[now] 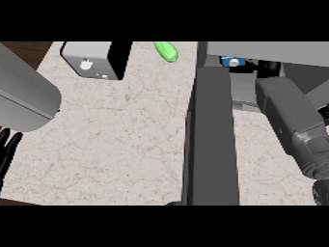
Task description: Pick up the milk, place it into the microwave and close the microwave
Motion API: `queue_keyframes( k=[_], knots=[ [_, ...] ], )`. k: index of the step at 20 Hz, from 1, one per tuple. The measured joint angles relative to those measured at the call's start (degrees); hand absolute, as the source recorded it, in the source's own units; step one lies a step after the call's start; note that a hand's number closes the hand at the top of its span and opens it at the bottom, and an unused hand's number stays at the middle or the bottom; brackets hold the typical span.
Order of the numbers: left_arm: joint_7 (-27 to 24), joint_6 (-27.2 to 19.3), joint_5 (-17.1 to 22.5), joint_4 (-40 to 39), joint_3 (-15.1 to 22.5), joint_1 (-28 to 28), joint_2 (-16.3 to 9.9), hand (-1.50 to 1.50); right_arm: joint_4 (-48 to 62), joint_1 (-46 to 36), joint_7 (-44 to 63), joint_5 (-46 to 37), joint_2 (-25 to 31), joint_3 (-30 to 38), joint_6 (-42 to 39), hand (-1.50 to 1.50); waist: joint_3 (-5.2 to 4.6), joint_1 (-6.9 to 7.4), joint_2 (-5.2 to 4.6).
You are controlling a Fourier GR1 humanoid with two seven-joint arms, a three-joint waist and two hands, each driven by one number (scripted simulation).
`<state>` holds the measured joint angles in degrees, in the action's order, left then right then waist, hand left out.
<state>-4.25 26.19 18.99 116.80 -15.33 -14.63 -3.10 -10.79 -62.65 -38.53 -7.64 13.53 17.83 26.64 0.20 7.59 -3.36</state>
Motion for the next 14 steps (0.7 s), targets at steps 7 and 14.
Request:
queue_keyframes(
  k=[7, 14],
  knots=[
    [-0.2, 0.0, -2.5, -0.3, 0.8, 1.5, -0.6, -1.5, 2.8, -1.1, 0.7, -4.5, 1.6, -2.8, 11.9, -1.5, -0.03, 1.82, -1.03],
    [0.3, -0.4, -4.3, -0.6, 1.9, 3.3, -0.9, -1.5, 5.8, -2.2, 3.7, -7.2, 1.8, -4.7, 16.9, -1.5, 0.02, 2.63, -1.53]
  ],
)
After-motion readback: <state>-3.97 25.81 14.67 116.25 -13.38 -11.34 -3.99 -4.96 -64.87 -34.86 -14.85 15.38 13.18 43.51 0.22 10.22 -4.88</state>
